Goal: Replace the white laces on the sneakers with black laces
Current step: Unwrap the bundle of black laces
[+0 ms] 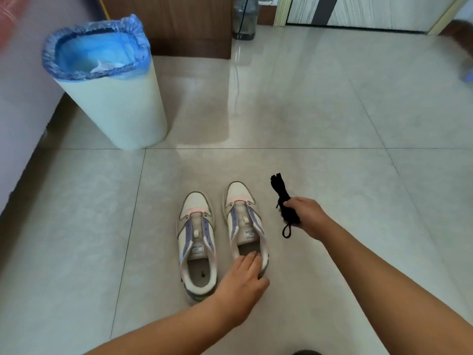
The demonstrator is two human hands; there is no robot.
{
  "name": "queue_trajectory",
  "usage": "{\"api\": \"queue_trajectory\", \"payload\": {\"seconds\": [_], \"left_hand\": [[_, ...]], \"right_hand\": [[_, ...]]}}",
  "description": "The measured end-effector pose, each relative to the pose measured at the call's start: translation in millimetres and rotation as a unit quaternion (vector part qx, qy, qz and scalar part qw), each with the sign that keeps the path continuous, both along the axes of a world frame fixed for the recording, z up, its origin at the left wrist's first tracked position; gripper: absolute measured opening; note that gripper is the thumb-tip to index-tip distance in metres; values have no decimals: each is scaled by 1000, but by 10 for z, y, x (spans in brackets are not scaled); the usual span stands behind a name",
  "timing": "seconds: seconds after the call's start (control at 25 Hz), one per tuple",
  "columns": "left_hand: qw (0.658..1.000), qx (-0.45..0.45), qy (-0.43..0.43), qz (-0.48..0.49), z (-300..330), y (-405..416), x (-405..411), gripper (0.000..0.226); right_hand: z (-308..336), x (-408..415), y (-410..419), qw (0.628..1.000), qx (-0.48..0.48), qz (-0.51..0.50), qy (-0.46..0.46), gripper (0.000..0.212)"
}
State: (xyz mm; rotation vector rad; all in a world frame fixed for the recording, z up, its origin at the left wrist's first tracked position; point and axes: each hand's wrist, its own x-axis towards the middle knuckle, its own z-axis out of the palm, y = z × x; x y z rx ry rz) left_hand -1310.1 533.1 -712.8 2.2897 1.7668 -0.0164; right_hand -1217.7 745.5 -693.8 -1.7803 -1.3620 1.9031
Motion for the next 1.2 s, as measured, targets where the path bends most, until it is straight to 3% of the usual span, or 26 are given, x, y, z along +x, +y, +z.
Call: {"api": "queue_trajectory", "payload": {"seconds": [0.08, 0.16, 0.24, 0.28, 0.32, 0.36, 0.4, 0.52, 0.64, 0.76, 0.88, 1.0, 1.12, 1.2], "left_hand": [[999, 5, -42, 8, 13, 321, -22, 36], [977, 34, -194, 75, 253, 617, -82, 24], [887, 65, -363, 279, 767, 889, -273, 7], [816, 48, -447, 363, 1097, 1004, -433, 7], [753, 51, -518, 403, 1410, 1124, -622, 11], [711, 71, -565, 412, 1729, 1215, -812, 14], [693, 92, -590, 404, 2056, 1275, -988, 15], [706, 184, -567, 383, 2915, 1331, -1361, 15], [663, 304, -556, 399, 3651, 1209, -1639, 21], [631, 373, -580, 356, 4139, 965, -1787, 23], [618, 372, -627, 295, 4349, 767, -1752, 19], [598, 360, -656, 289, 4449, 666, -1728, 20], [606, 376, -644, 277, 4619, 525, -1726, 20], [622, 421, -593, 290, 4685, 424, -1711, 25]], "right_hand": [[314, -10, -7, 976, -105, -71, 175, 19], [641, -59, -10, 960, -115, -51, 251, 19], [979, -187, -42, 959, -58, 6, 278, 20], [1170, -286, -60, 961, -8, 38, 273, 20], [1384, -421, -73, 962, 51, 67, 258, 23], [1613, -575, -86, 959, 111, 86, 247, 25], [1863, -735, -92, 951, 162, 91, 248, 26], [2705, -1193, -96, 914, 268, 103, 286, 22], [3570, -1523, -157, 864, 366, 173, 300, 19], [4211, -1688, -351, 833, 409, 180, 328, 14], [4351, -1735, -612, 814, 410, 151, 382, 19], [4273, -1801, -732, 820, 359, 125, 428, 23], [4371, -1795, -793, 810, 275, 124, 503, 28], [4370, -1798, -807, 804, 295, 145, 495, 28]]}}
